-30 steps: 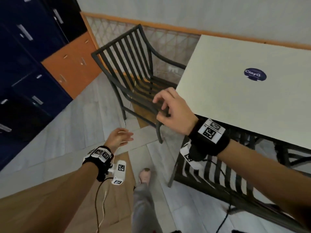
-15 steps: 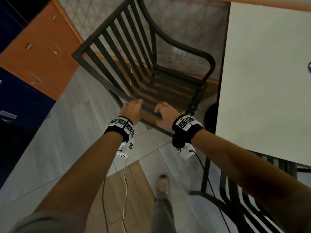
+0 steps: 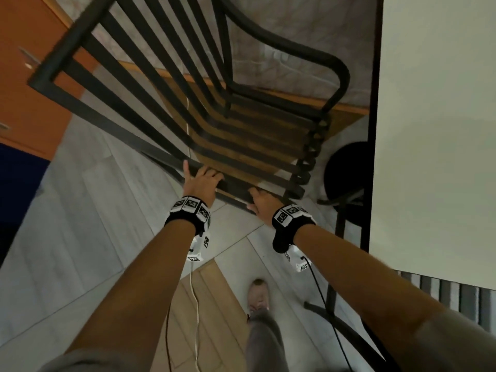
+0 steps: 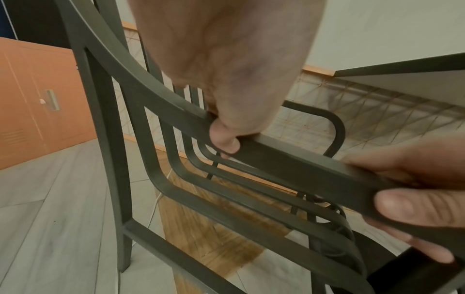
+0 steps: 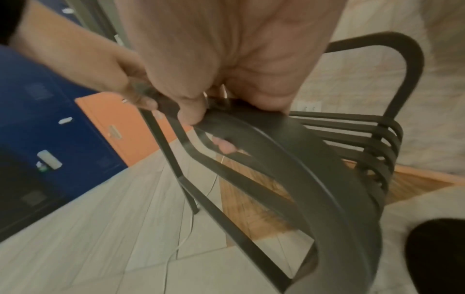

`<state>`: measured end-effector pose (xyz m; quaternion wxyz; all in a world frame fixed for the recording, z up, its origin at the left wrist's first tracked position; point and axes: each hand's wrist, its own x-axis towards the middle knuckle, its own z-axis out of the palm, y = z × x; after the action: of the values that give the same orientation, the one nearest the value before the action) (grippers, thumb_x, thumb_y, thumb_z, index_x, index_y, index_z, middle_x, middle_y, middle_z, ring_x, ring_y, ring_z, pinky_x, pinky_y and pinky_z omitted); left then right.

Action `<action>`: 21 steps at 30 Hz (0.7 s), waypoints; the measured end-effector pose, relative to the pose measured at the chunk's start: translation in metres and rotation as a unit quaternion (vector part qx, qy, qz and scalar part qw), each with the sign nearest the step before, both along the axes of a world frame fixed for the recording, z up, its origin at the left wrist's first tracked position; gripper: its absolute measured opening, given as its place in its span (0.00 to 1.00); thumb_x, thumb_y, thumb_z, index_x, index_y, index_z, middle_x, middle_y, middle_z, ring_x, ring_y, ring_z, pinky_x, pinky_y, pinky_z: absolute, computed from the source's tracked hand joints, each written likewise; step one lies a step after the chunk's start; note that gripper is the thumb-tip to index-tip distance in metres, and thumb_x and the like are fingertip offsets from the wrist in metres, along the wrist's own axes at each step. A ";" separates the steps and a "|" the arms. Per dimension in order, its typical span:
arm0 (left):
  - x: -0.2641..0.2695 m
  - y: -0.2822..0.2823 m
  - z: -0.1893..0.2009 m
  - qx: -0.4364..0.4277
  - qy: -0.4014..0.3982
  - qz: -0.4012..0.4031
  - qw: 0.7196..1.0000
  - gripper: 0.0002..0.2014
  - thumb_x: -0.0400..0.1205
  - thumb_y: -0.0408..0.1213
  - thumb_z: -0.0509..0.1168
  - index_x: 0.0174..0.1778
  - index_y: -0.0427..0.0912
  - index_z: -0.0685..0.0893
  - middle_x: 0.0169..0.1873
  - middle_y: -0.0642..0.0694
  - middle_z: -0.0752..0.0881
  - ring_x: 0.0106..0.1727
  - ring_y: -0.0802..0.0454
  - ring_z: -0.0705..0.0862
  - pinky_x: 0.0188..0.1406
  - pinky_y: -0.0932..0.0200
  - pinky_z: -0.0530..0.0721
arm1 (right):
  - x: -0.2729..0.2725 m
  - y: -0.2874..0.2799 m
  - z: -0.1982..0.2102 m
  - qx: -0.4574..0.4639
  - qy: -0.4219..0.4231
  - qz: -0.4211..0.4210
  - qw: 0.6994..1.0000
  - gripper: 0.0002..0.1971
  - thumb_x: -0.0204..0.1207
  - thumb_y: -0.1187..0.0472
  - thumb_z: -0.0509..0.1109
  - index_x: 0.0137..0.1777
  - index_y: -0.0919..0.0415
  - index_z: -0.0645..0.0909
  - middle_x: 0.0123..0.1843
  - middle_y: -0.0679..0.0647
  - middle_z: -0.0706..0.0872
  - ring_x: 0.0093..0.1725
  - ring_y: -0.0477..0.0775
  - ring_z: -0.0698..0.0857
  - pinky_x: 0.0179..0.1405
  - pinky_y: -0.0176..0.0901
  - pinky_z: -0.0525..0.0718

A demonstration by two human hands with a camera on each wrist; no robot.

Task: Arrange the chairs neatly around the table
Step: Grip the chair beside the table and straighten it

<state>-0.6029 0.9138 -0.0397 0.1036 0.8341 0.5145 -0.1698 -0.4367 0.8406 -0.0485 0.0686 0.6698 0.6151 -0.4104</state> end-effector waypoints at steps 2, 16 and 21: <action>0.003 -0.002 0.001 0.003 0.005 -0.002 1.000 0.24 0.78 0.30 0.65 0.67 0.57 0.78 0.66 0.54 0.81 0.76 0.50 0.71 0.75 0.17 0.40 | 0.005 -0.006 -0.001 0.004 -0.007 0.006 1.000 0.22 0.84 0.57 0.58 0.74 0.63 0.63 0.63 0.69 0.80 0.59 0.71 0.83 0.58 0.63 0.82; 0.098 -0.038 0.004 -0.041 -0.066 0.017 0.997 0.27 0.78 0.25 0.63 0.69 0.57 0.76 0.67 0.50 0.80 0.77 0.45 0.67 0.62 0.06 0.42 | 0.080 -0.031 -0.003 0.056 -0.192 -0.137 0.970 0.24 0.79 0.62 0.63 0.75 0.59 0.66 0.75 0.65 0.74 0.77 0.69 0.69 0.82 0.65 0.55; 0.107 -0.049 0.007 -0.040 -0.063 0.029 0.997 0.26 0.77 0.25 0.65 0.68 0.56 0.77 0.66 0.50 0.80 0.77 0.46 0.67 0.62 0.06 0.43 | 0.081 -0.040 -0.004 0.062 -0.204 -0.171 0.962 0.26 0.77 0.65 0.64 0.76 0.58 0.66 0.75 0.66 0.73 0.76 0.70 0.68 0.83 0.66 0.50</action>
<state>-0.4959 0.8648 -0.0328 0.1734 0.8232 0.5237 -0.1342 -0.3555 0.8009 -0.0528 0.0793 0.8376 0.4884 -0.2316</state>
